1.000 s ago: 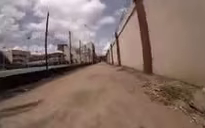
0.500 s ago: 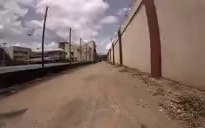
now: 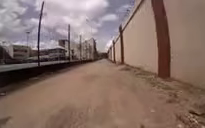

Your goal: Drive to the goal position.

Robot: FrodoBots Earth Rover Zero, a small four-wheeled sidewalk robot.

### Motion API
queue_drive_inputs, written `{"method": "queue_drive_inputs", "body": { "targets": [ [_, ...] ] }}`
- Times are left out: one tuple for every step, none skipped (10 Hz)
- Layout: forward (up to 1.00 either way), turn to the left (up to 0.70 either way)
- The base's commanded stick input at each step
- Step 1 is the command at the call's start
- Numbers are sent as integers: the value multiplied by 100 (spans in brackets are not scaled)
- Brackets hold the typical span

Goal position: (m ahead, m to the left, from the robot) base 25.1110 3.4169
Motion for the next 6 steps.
{"method": "queue_drive_inputs", "body": {
  "targets": [
    [85, 0],
    [85, 0],
    [85, 0],
    [85, 0],
    [85, 0],
    [85, 0]
  ]
}}
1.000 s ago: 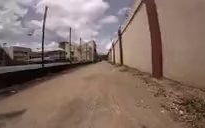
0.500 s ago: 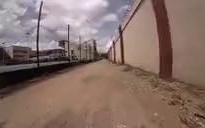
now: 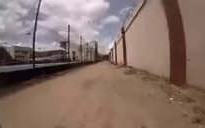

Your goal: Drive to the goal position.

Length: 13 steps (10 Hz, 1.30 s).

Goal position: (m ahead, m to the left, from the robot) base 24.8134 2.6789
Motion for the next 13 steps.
{"method": "queue_drive_inputs", "body": {
  "targets": [
    [85, 0],
    [85, 0],
    [85, 0],
    [85, 0],
    [85, 0],
    [85, 0],
    [85, 0],
    [85, 0],
    [85, 0],
    [85, 0],
    [85, 0],
    [85, 0],
    [85, 0]
  ]
}}
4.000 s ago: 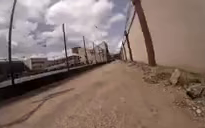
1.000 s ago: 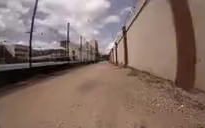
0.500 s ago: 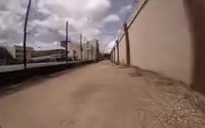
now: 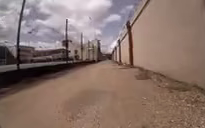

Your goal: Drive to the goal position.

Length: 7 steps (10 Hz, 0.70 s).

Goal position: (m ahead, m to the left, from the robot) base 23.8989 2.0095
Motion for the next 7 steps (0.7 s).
{"method": "queue_drive_inputs", "body": {
  "targets": [
    [85, 0],
    [85, 0],
    [85, 0],
    [85, 0],
    [85, 0],
    [85, 0],
    [85, 0]
  ]
}}
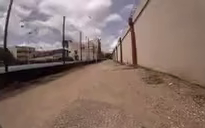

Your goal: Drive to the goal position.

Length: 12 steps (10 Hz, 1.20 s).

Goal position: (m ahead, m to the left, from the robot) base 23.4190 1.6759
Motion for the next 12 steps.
{"method": "queue_drive_inputs", "body": {
  "targets": [
    [85, 0],
    [85, 0],
    [85, 0],
    [85, 0],
    [85, 0],
    [85, 0],
    [85, 0],
    [85, 0],
    [85, 0],
    [85, 0],
    [85, 0],
    [85, 0]
  ]
}}
